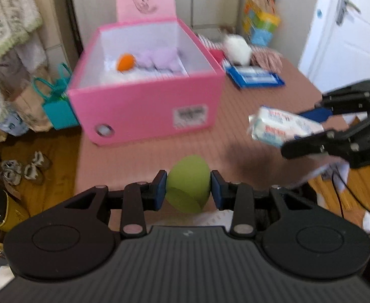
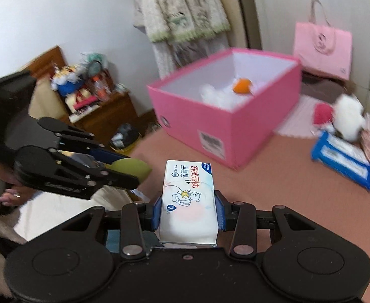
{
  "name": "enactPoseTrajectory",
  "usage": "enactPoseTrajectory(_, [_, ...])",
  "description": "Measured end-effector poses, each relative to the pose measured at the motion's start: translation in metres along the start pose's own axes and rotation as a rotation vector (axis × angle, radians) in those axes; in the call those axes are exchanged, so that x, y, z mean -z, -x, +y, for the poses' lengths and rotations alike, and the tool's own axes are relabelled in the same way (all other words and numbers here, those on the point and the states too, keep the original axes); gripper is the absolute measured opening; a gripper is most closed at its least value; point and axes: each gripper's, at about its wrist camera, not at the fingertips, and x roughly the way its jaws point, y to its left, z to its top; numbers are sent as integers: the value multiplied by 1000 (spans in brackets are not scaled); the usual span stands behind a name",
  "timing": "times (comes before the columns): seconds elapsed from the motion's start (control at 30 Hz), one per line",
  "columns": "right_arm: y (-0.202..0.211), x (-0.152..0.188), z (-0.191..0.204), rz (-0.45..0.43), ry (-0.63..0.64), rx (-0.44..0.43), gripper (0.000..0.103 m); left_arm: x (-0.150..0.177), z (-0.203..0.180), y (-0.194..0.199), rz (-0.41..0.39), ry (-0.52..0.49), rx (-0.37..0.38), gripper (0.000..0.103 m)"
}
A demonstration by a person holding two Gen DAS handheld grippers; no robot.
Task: Organize soft objects
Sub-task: 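Lift the green sponge and white wet-wipe pack and carry both toward the pink box, then open both grippers to drop the sponge and wet-wipe pack into the box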
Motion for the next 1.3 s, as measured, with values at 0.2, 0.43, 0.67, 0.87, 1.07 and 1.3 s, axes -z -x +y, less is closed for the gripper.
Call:
enactPoseTrajectory(0.2, [-1,-36,12,-50,29,-39,46,-33,19,24,-97,0,-6,36])
enactPoseTrajectory(0.43, [-14,-82,8,-126,80,19,46,-90,37,9,-161,1,37,36])
enactPoseTrajectory(0.67, [-33,-117,-27,-150,43,96,46,-142,67,-38,-160,97,106,36])
enactPoseTrajectory(0.87, [-69,-150,-49,-120,118,195,46,-174,94,-86,-113,197,104,36])
enactPoseTrajectory(1.07, [-121,-168,-74,-8,137,196,46,-184,118,-143,-5,282,55,36])
enactPoseTrajectory(1.3, [-160,-178,-101,86,120,162,46,-188,136,-172,30,387,30,36])
